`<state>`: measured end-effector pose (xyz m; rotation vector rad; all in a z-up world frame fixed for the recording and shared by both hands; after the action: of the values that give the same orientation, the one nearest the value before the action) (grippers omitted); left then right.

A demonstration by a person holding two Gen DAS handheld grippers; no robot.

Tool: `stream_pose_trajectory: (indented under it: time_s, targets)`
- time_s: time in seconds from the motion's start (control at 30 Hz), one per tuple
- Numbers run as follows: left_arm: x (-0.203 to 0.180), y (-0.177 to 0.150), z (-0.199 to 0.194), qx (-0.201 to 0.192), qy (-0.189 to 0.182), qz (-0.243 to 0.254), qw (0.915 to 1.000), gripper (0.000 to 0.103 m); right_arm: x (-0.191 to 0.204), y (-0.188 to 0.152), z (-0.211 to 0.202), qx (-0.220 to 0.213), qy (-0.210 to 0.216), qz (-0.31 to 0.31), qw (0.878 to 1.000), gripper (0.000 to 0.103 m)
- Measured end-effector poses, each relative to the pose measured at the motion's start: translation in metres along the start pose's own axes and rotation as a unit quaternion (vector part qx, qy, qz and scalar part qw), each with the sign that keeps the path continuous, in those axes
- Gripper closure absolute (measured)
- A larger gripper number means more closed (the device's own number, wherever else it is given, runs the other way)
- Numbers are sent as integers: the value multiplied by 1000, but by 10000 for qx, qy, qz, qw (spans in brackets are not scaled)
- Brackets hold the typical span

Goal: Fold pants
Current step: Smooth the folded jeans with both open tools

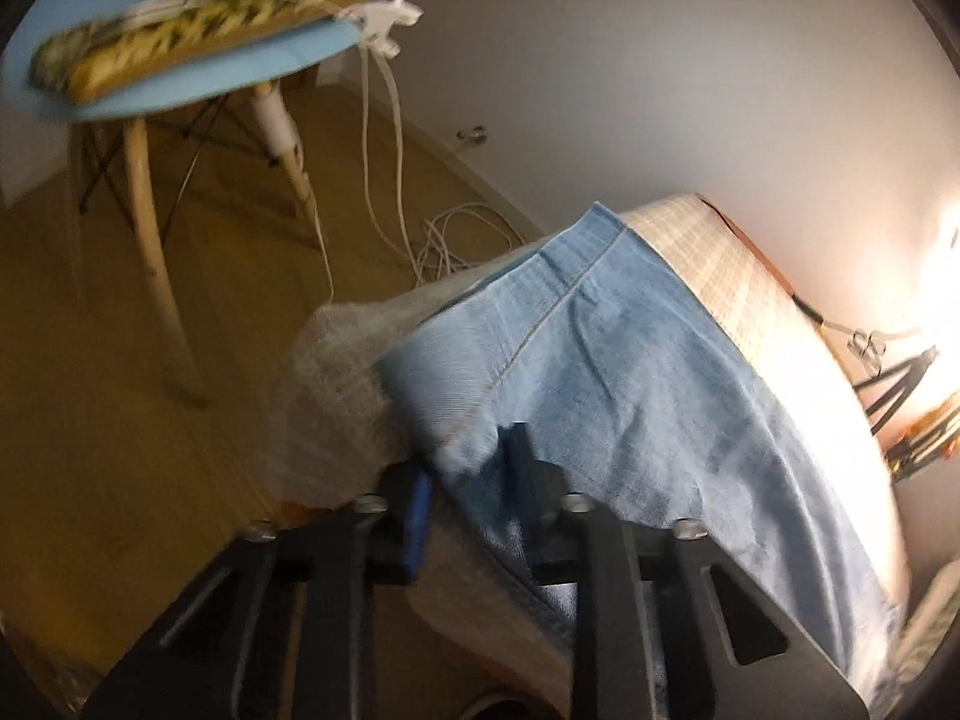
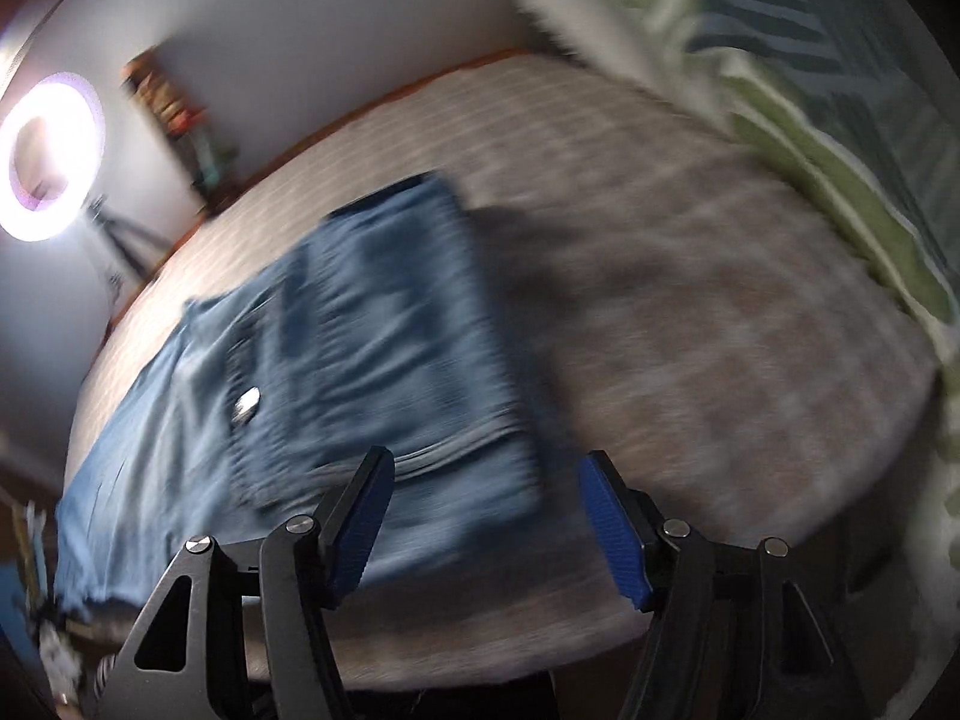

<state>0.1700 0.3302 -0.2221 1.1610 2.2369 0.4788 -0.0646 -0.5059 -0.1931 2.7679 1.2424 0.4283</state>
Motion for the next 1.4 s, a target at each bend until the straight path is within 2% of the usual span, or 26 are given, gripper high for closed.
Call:
stream_pose_trajectory:
  time_s: [0.13, 0.3, 0.37, 0.5, 0.6, 0.7, 0.83, 0.87, 1.03, 1.13, 1.33, 1.4]
  targets:
    - [-7, 7, -7, -189, 112, 400, 9990, 96, -16, 9, 9, 54, -108, 184, 9998, 35]
    - [10, 6, 4, -81, 101, 224, 9997, 95, -15, 19, 23, 87, -510, -213, 9984, 36]
    - [12, 6, 5, -138, 102, 329, 9993, 92, -13, 23, 24, 135, -587, -271, 9978, 36]
    - [13, 10, 9, -143, 176, 538, 9983, 91, 6, 30, 12, 9, -582, -545, 9968, 36]
    - [14, 11, 5, -172, -12, 416, 9990, 91, 26, 30, -1, -99, -422, -713, 9965, 36]
    - [26, 14, -7, -290, -192, 69, 9994, 79, 62, 26, -19, -214, -135, -1088, 9937, 36]
    - [43, 13, -15, -203, -868, -451, 9950, 54, 123, 18, -40, -302, 271, -1701, 9846, 36]
    - [47, 12, -15, -160, -999, -540, 9934, 52, 138, 16, -43, -296, 393, -1838, 9817, 36]
    - [57, 6, -2, 120, -1584, -1198, 9800, 52, 224, 1, -50, -229, 909, -2586, 9614, 36]
    - [61, 4, 9, 235, -1710, -1443, 9744, 52, 268, -10, -51, -163, 1111, -2947, 9490, 35]
    - [52, 12, 3, -177, -1528, -1044, 9826, 52, 338, -28, -48, -47, 1388, -3472, 9275, 35]
    - [46, 14, 1, -299, -1551, -941, 9830, 52, 358, -35, -47, 3, 1459, -3646, 9197, 35]
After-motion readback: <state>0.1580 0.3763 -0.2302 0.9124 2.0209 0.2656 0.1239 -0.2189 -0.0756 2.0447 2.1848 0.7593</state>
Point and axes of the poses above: each gripper's, at about its wrist camera, not at the fingertips, and z roughly the way its jaws point, x to its left, y to its top, the point moved 5 cm from there along z, roughly the way its jaws point, and after that the axes turned 1 degree about -y, right-handed, at the moved point
